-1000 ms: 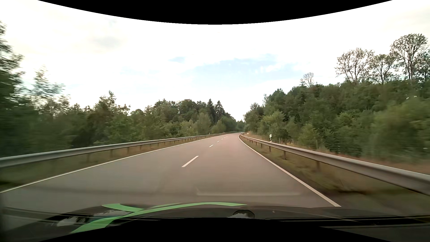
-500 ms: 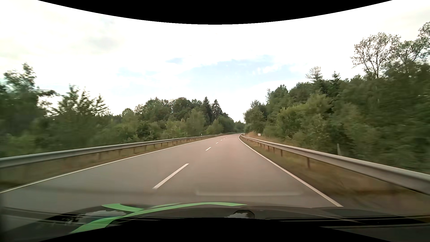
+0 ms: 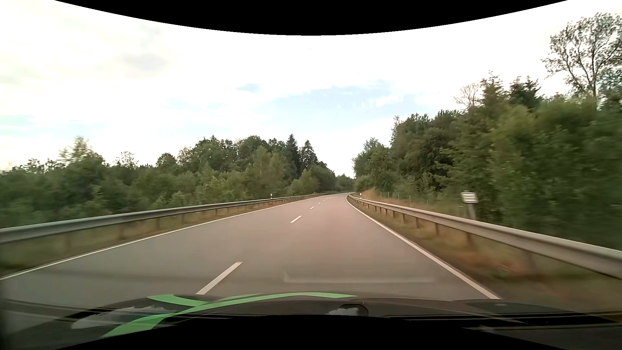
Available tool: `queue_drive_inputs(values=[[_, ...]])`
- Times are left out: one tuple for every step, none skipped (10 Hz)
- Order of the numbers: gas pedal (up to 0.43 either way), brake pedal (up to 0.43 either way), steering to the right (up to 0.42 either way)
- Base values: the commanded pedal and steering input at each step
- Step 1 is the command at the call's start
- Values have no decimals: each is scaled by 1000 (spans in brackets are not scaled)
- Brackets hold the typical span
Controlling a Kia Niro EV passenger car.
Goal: Follow the waypoints while adhering to traffic rules and regulations
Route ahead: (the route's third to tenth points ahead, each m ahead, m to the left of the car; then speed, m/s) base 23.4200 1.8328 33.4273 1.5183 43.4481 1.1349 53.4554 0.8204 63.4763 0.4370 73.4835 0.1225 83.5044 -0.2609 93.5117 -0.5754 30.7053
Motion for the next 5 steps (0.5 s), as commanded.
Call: queue_drive_inputs(values=[[421, 0, 4], [398, 0, 4], [398, 0, 5], [398, 0, 5], [398, 0, 5]])
